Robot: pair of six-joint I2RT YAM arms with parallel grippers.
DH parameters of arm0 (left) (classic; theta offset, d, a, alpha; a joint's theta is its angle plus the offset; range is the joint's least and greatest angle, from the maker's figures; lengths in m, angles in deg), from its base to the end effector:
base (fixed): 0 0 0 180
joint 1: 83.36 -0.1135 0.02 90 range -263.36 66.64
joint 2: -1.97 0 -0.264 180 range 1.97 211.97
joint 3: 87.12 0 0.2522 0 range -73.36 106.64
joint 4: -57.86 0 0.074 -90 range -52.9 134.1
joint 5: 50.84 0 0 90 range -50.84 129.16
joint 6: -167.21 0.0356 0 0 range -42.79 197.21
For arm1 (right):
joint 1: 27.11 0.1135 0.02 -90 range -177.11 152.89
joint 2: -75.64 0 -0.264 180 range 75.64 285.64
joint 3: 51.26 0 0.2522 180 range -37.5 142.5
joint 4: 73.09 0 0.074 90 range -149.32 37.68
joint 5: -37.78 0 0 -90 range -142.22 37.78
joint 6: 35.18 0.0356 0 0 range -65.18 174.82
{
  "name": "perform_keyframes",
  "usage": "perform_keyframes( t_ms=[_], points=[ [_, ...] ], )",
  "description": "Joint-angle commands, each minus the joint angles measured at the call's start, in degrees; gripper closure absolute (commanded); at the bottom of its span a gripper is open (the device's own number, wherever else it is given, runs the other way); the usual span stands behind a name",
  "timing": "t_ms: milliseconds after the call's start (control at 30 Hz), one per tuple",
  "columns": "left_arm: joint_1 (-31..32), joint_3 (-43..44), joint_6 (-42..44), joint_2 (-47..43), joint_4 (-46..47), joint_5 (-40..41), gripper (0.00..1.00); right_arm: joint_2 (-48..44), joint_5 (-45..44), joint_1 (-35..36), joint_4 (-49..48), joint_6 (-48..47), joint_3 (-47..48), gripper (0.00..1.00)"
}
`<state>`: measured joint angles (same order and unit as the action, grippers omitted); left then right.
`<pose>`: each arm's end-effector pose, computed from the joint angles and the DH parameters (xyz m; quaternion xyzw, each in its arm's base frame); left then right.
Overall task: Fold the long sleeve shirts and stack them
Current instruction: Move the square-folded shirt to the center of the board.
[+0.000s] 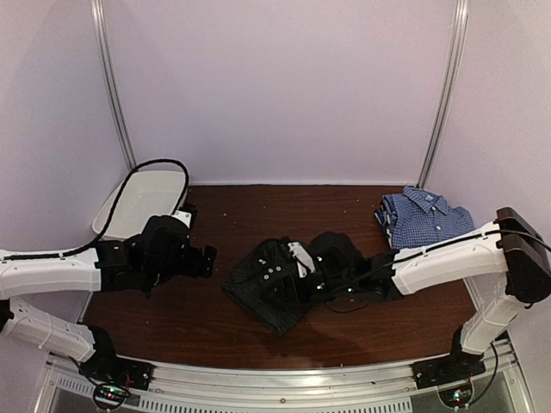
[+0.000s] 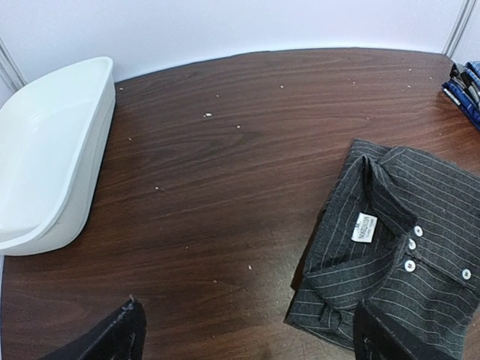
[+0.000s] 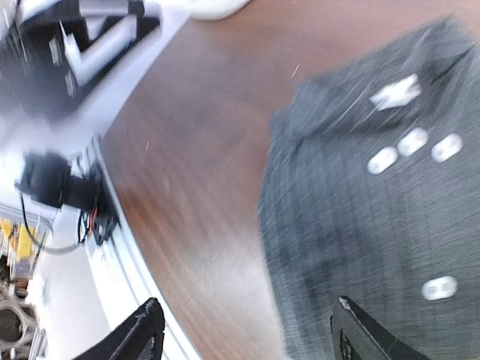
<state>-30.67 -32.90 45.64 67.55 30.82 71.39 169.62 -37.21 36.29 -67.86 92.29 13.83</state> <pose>0.1604 -0.1791 0.2395 0.0398 0.8724 -0.0952 0.4777 0.1480 0.3161 0.1942 -0.2561 0.8398 0.4316 0.2069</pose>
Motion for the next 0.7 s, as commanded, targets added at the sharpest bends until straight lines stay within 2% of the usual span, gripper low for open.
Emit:
perform_keyframes(
  t_ms=[0,167,300,500,667],
  points=[
    [-0.3,-0.2,1.1,0.5,5.2,-5.8,0.02,-9.8,-8.1,-7.9,10.4,-6.0,0.8,0.23],
    [-0.3,-1.5,3.8,2.7,12.4,-15.1,0.02,-19.3,-18.6,-22.1,20.4,-8.9,0.9,0.21],
    [-0.2,-1.1,4.2,4.7,12.9,-17.2,0.02,-21.9,-19.3,-36.9,23.3,-11.1,2.3,0.2],
    [-0.2,-1.7,3.9,4.7,15.1,-18.2,0.02,-15.8,-18.1,-54.3,22.0,-11.8,7.1,0.19],
    [-0.3,-2.6,3.8,3.2,14.8,-17.8,0.02,-7.6,-17.1,-62.3,19.2,-11.8,11.7,0.17]
  ],
)
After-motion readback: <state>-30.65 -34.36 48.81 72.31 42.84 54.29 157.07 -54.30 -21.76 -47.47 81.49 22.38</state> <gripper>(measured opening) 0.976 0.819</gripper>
